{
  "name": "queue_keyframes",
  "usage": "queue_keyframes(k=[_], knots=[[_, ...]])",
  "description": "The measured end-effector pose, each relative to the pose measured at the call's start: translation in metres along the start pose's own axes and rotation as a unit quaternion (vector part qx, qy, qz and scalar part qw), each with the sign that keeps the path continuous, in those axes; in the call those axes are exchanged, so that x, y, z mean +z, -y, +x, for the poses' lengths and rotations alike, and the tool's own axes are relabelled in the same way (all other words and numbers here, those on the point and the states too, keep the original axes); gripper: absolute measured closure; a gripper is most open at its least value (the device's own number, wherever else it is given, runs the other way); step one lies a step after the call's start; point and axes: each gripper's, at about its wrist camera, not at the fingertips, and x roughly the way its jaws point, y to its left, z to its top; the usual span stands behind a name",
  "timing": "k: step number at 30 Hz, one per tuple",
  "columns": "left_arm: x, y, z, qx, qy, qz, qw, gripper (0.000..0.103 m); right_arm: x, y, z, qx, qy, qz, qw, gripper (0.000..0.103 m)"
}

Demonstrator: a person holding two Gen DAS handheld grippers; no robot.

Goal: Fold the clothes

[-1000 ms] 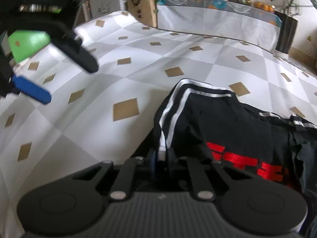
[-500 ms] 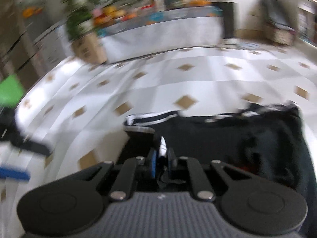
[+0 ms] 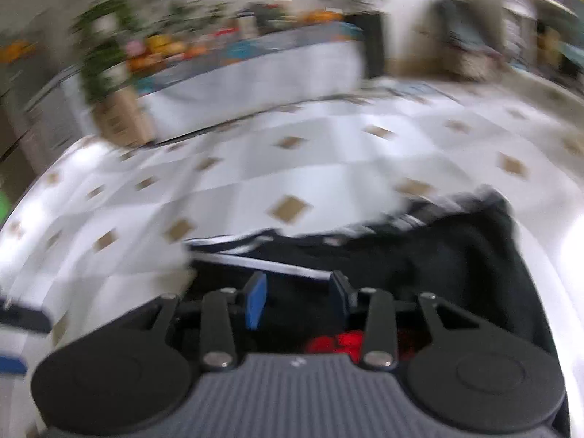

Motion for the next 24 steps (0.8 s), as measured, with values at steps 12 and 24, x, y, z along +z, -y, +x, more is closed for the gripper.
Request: queue_keyframes(k=[12, 24], knots=[[0.002, -0.004, 0.011, 0.015, -0.016, -0.006, 0.9997, 0.025, 0.016, -0.067, 0.025, 0.063, -0.004, -0.232, 0.971, 0.067], [0.004, -0.01, 0.021, -0.001, -0.043, -0.039, 0.9983, 0.025, -0.01, -0.117, 0.067, 0.037, 0.028, -0.444, 0.895, 0.069]])
